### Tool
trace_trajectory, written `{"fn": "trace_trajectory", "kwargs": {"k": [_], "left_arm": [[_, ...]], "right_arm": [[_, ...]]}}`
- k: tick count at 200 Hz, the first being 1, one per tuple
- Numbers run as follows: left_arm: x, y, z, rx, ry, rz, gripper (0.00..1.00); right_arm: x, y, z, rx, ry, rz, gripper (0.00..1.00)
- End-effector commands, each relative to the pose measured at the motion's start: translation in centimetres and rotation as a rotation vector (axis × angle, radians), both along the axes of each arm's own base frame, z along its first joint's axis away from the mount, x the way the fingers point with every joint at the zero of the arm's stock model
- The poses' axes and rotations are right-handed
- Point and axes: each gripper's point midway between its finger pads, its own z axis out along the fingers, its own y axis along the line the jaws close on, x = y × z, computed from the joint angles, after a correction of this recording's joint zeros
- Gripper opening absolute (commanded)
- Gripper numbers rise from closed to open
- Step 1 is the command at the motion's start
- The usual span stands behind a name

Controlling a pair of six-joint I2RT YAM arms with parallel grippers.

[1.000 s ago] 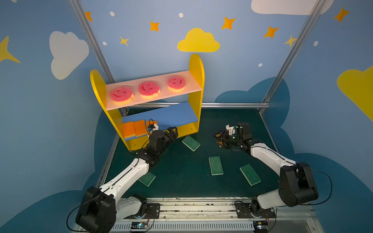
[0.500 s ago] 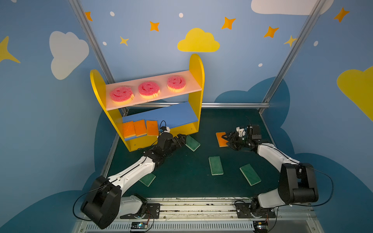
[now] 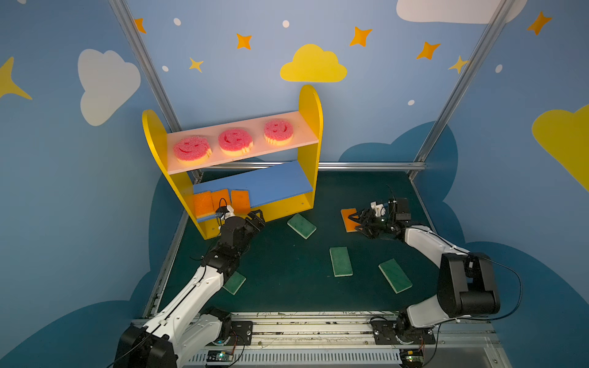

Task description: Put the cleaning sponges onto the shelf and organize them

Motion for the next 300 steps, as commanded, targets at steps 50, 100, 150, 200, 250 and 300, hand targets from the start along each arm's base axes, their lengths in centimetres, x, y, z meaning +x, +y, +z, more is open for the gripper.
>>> {"fn": "trace_trajectory", "kwargs": {"k": [50, 100, 150, 200, 250, 300], "left_arm": [[-0.2, 2.8, -0.5, -0.037, -0.006, 0.119, 0.88], [1.6, 3.5, -0.7, -0.142, -0.010, 0.138, 0.79], [3.0, 3.2, 0.0, -0.167, -0.013, 0.132, 0.66], [4.0, 3.5, -0.1, -0.166, -0.007, 0.148, 0.42], [4.8, 3.0, 0.3, -0.174, -0.005, 0.128, 0.20], [5.4, 2.6, 1.0, -0.180, -0.010, 0.108, 0.06]], "right_arm": [[-0.2, 0.4, -0.1, 0.009, 0.002, 0.013, 0.68], [-0.4, 0.4, 0.0, 0.006, 0.005, 0.015, 0.68], [-0.3, 0.5, -0.1, 0.007, 0.010, 0.016, 0.67], [-0.2, 0.5, 0.0, 0.008, 0.012, 0.019, 0.66], [-0.2, 0.5, -0.1, 0.006, 0.015, 0.021, 0.66], [-0.3, 0.5, -0.3, 0.009, 0.020, 0.024, 0.65]]}}
